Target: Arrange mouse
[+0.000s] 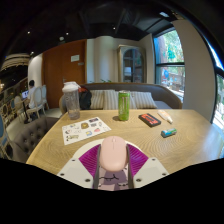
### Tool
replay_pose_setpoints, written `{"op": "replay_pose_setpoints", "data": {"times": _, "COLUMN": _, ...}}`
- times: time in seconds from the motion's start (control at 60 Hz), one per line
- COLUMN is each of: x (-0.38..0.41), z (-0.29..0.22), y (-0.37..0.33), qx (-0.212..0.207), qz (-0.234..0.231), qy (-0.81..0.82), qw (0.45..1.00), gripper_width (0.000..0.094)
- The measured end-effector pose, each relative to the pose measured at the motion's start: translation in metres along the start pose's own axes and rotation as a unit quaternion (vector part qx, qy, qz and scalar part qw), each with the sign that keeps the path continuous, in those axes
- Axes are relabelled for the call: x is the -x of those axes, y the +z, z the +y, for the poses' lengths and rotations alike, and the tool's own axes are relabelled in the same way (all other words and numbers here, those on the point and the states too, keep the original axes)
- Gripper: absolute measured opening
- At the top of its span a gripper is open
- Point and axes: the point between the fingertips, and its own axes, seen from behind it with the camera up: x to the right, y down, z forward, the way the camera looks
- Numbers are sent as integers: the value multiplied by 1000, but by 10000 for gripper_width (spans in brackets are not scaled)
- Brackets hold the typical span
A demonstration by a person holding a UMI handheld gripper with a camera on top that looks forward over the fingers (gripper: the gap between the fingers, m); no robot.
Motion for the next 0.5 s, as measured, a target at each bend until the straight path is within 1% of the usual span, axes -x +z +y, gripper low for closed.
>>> {"op": "replay_pose_setpoints", "data": {"times": 0.133, "x": 19, "z": 32, "y": 21, "qx": 51, "qz": -14, "qy": 21, "qw": 998, "gripper_width": 391}}
{"op": "replay_pose_setpoints", "data": {"times": 0.183, "x": 17, "z": 42, "y": 24, "qx": 69, "qz": -9, "qy": 31, "qw": 997, "gripper_width": 392}}
{"op": "replay_pose_setpoints", "data": {"times": 0.25, "x": 10, "z": 54, "y": 30, "qx": 86, "qz": 0, "qy": 26, "qw": 996, "gripper_width": 399}}
{"op": "replay_pose_setpoints", "data": {"times": 0.283, "x": 10, "z": 51, "y": 31, "qx": 79, "qz": -3, "qy": 21, "qw": 997, "gripper_width": 398}}
{"op": "replay_pose_setpoints", "data": {"times": 0.467, "x": 9, "z": 59, "y": 33, "qx": 90, "qz": -3, "qy": -7, "qw": 996, "gripper_width": 510}}
{"op": "replay_pose_setpoints", "data": {"times": 0.5, "x": 10, "z": 59, "y": 33, "qx": 89, "qz": -6, "qy": -6, "qw": 996, "gripper_width": 570}}
